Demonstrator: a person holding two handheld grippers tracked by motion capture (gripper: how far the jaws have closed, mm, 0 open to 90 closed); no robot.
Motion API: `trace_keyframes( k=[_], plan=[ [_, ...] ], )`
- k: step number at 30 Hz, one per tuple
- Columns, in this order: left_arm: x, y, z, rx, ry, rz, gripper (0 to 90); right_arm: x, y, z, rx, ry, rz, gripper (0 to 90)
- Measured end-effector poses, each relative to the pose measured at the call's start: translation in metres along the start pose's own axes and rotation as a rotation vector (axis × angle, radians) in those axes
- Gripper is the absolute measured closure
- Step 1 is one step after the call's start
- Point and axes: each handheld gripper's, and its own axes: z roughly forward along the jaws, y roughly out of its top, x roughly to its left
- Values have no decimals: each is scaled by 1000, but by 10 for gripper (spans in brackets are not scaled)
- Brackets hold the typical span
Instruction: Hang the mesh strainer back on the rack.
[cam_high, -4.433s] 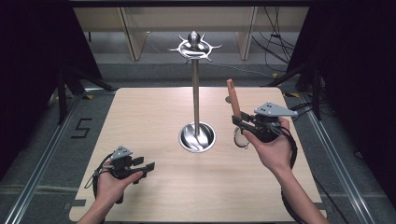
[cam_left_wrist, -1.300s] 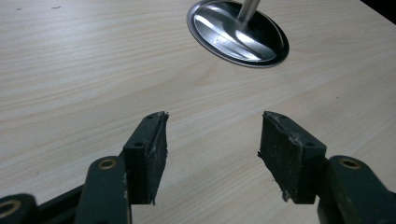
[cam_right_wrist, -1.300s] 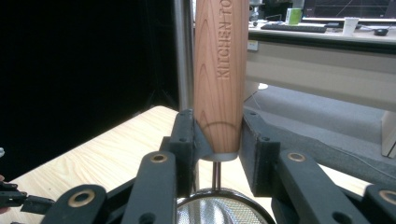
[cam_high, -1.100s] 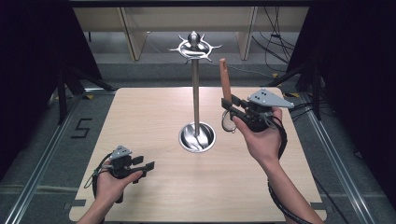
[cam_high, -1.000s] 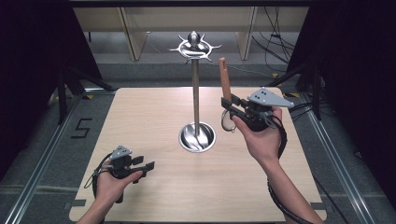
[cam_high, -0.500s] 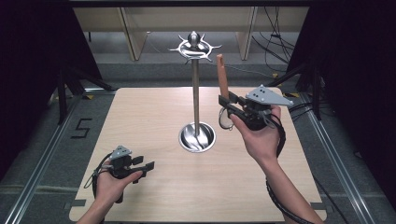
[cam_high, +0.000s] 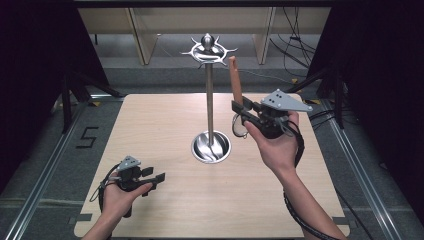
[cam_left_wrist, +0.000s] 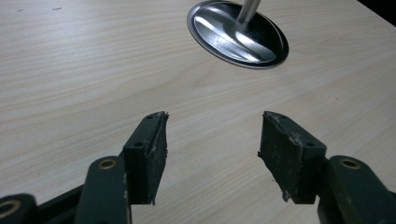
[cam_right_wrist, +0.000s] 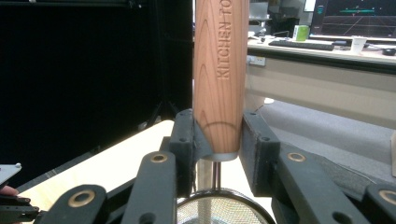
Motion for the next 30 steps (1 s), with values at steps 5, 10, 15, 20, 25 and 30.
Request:
trace_keyframes(
  k=[5, 10, 15, 20, 25, 30],
  plan=[
    [0, 0, -1, -3, 2, -2, 406, 0, 1, 2, 8, 9, -2, 695],
    [-1, 0, 0, -1, 2, -2, 406, -1, 3, 2, -1, 4, -26, 696],
    [0, 0, 0, -2, 2, -4, 406, 1, 3, 3, 3, 8, -1, 696],
    [0, 0, -1, -2, 3, -3, 406, 1, 5, 5, 1, 19, -20, 696],
    [0, 0, -1, -3, 2, -4, 406, 5, 5, 9, 23, 17, 3, 696],
    [0, 0, -1, -5, 0, -5, 406, 4, 4, 14, 11, 12, -9, 696]
  ],
)
